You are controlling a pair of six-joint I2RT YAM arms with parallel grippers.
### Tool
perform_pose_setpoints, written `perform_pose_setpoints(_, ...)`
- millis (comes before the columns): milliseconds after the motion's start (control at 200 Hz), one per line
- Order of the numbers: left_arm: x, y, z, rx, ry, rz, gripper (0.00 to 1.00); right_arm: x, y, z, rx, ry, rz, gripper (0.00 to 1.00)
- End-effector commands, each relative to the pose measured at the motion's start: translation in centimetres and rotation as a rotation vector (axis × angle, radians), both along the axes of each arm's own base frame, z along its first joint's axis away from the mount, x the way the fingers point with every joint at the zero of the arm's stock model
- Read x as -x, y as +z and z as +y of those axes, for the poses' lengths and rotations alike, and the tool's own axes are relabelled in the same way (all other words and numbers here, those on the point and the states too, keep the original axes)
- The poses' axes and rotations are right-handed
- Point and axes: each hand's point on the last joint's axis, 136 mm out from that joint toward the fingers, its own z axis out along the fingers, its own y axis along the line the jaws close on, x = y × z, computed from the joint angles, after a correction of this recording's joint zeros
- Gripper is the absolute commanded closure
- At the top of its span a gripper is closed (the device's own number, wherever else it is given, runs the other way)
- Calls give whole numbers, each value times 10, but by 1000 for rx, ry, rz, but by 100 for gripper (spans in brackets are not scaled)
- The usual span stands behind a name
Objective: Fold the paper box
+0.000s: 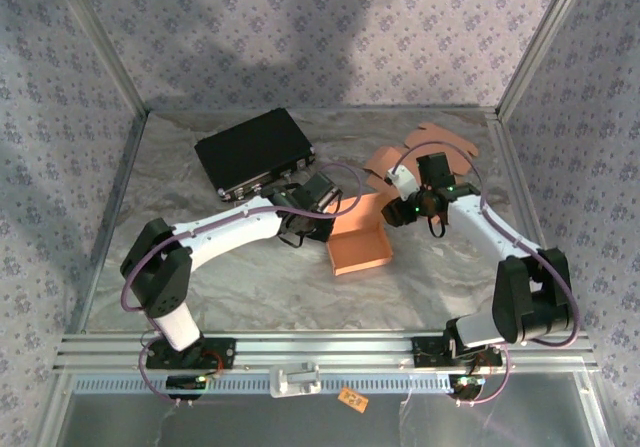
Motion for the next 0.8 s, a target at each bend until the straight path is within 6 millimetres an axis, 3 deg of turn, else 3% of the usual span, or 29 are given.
perform_pose_setpoints(0, -1, 8, -3, -10, -17, -9, 91, -6, 12, 6, -24, 18, 1, 55)
perform_pose_setpoints(190, -6, 11, 0, -31, 13, -25, 100, 3, 12, 13, -17, 20, 13, 84)
perform_pose_setpoints(305, -16, 20, 3, -54, 58, -49, 100, 2, 15, 19, 11, -7, -13, 100)
perform_pose_setpoints(545, -52, 41, 17, -33, 217, -94, 100, -26, 39, 49, -54, -201, -156, 100)
perform_pose_setpoints(795, -93, 26, 30, 32, 295, -63, 100, -52, 44, 75, -91, -325, -233, 100)
